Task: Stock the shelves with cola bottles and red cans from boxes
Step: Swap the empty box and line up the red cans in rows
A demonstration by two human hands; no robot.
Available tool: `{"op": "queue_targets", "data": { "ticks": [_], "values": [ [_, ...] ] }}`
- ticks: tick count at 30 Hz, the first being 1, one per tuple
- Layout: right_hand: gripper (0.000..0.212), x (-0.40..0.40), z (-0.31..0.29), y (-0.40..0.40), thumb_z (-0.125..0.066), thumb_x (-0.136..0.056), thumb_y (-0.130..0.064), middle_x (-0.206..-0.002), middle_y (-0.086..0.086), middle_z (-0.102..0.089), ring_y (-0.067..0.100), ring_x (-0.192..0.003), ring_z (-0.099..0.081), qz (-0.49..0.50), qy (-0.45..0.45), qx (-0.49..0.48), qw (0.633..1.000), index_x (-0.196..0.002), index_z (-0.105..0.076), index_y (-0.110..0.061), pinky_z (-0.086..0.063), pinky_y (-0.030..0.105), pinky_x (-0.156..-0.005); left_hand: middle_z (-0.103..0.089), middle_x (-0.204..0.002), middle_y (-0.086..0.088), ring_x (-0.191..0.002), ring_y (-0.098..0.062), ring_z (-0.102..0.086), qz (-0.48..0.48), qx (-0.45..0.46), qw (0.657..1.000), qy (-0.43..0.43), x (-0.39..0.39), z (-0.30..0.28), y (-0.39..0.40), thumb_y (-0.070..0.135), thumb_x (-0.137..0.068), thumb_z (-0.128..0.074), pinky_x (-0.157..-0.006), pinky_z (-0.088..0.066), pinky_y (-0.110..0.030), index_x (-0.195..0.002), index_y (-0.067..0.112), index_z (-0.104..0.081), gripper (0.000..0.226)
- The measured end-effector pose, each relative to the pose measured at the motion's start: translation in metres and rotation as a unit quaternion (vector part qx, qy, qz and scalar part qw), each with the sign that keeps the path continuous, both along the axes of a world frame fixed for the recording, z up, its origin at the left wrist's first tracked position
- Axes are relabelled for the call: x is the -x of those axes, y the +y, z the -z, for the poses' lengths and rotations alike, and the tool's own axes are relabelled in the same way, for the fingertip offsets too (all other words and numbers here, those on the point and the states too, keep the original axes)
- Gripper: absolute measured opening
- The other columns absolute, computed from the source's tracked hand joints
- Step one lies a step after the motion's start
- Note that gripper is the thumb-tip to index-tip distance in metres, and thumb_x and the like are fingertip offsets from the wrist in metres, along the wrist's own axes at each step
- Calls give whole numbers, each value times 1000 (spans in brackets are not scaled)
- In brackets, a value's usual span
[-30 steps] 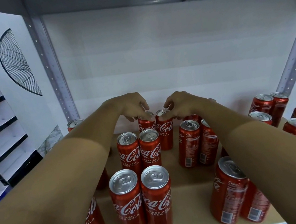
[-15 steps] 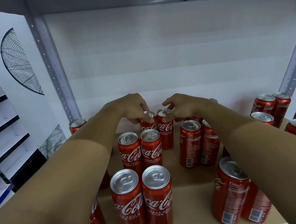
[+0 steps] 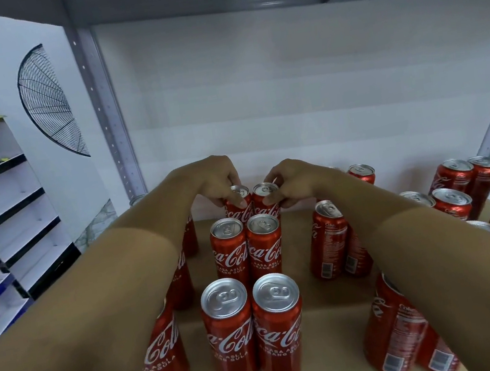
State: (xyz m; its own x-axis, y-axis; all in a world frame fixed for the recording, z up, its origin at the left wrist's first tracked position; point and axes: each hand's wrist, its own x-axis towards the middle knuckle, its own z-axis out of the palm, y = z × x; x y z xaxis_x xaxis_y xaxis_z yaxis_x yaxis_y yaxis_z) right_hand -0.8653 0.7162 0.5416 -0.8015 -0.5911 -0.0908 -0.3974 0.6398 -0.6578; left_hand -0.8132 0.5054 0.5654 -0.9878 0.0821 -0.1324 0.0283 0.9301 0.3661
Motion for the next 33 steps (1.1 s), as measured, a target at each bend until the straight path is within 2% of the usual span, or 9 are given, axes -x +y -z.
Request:
{"op": "queue_targets", "data": {
  "ticks": [12, 18, 24, 28, 33],
  "values": [
    [42, -9, 2, -26, -83, -83, -17, -109, 14, -71, 32, -88, -74, -9, 27, 5, 1000, -120, -67, -4, -63, 40, -80, -71, -121, -2, -90, -20, -76, -5, -2, 1000, 29, -10, 6, -29, 37, -77, -90, -81, -64, -34, -121, 16, -73, 51],
    [36, -10, 3, -29, -81, -85, -15, -106, 18, -73, 40, -94, -72, 4, 40, 2, 999, -116, -68, -2, -59, 52, -86, -70, -122, -1, -73, -14, -76, -4, -17, 999, 45, -9, 10, -30, 35, -80, -88, -68, -59, -24, -123, 15, -71, 50],
    [35, -12, -1, -30, -81, -85, -14, -106, 16, -73, 37, -97, -72, 11, 32, -7, 999, -117, -69, -4, -60, 51, -86, -67, -125, -1, -81, -18, -75, -2, -38, 999, 37, -10, 10, -30, 36, -83, -85, -72, -61, -27, -125, 14, -70, 50],
    [36, -13, -2, -31, -82, -84, -13, -104, 15, -73, 37, -98, -72, 16, 25, -14, 999, -117, -69, -5, -60, 51, -86, -67, -128, -1, -66, -8, -72, -4, -51, 998, 39, -11, 11, -29, 37, -85, -84, -63, -52, -19, -127, 16, -68, 50],
    [32, -12, -3, -30, -80, -86, -15, -101, 16, -73, 36, -96, -72, 24, 23, -25, 999, -115, -70, -5, -62, 47, -85, -66, -131, -2, -61, -4, -70, -3, -60, 998, 36, -14, 10, -26, 36, -86, -83, -64, -53, -18, -128, 15, -67, 50]
  ]
}}
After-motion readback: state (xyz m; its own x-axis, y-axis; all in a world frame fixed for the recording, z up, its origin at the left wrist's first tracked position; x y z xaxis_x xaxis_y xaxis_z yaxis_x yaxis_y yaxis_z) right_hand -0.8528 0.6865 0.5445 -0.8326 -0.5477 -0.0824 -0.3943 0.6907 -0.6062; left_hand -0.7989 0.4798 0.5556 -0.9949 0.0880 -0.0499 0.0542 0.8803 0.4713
